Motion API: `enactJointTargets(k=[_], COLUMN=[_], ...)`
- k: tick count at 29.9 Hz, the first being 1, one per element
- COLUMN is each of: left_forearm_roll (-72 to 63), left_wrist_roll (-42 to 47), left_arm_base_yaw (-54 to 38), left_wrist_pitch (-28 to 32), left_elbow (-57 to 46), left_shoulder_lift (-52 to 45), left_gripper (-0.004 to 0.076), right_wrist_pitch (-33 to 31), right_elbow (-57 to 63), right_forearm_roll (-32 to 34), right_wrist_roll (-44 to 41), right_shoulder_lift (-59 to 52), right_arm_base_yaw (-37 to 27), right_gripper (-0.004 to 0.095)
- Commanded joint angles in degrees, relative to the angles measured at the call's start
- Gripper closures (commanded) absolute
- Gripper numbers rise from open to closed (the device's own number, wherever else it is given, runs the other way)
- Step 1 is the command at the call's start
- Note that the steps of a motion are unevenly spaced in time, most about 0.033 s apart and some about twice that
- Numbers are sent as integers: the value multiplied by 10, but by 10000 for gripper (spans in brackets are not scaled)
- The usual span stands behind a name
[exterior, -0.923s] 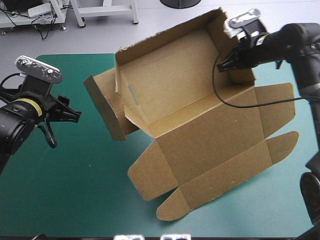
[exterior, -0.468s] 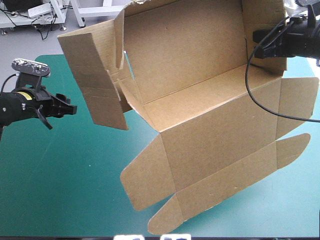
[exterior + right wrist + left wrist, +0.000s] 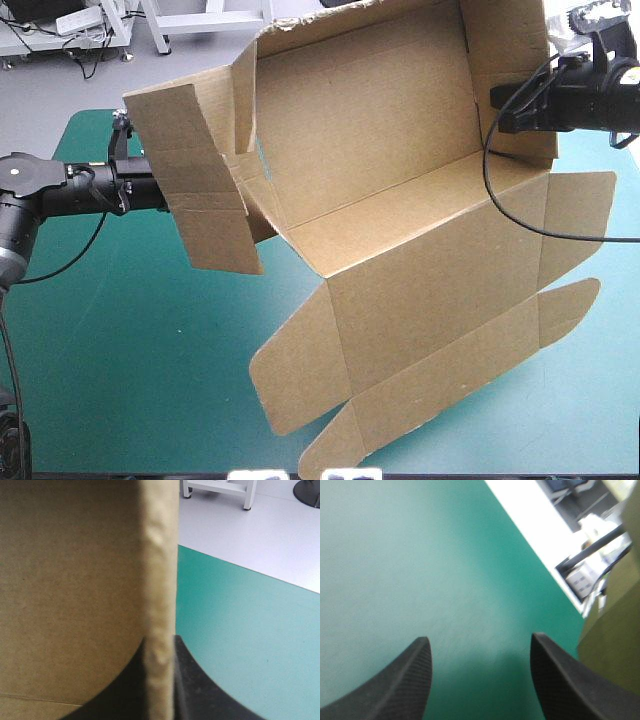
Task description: Fold the box
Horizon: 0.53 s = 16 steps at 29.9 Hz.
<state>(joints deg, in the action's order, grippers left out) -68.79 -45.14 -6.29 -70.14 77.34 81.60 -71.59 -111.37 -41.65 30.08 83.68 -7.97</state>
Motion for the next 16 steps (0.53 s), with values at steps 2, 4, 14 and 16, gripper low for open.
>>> enactJointTargets(k=[2, 4, 14, 16], left_forearm_roll=[-158, -177, -157, -157], left_wrist_roll=[-12, -4, 5, 5], left_arm_base_yaw=[-1, 5, 100, 103], left_wrist_pitch=[-38, -38, -39, -38], left_elbow=[16, 16, 17, 17], left_shoulder_lift=[-19, -25, -59, -67], left_gripper=[304, 304, 304, 304], right_wrist_pitch=[14, 22, 53, 58], right_elbow=[12, 24, 40, 40], right_forearm_roll=[-10, -10, 31, 55], right_wrist_roll=[1, 1, -23, -28], right_shoulder_lift=[-16, -16, -4, -1], right_arm_base_yaw=[-4, -4, 3, 12], right_gripper=[926, 926, 926, 926])
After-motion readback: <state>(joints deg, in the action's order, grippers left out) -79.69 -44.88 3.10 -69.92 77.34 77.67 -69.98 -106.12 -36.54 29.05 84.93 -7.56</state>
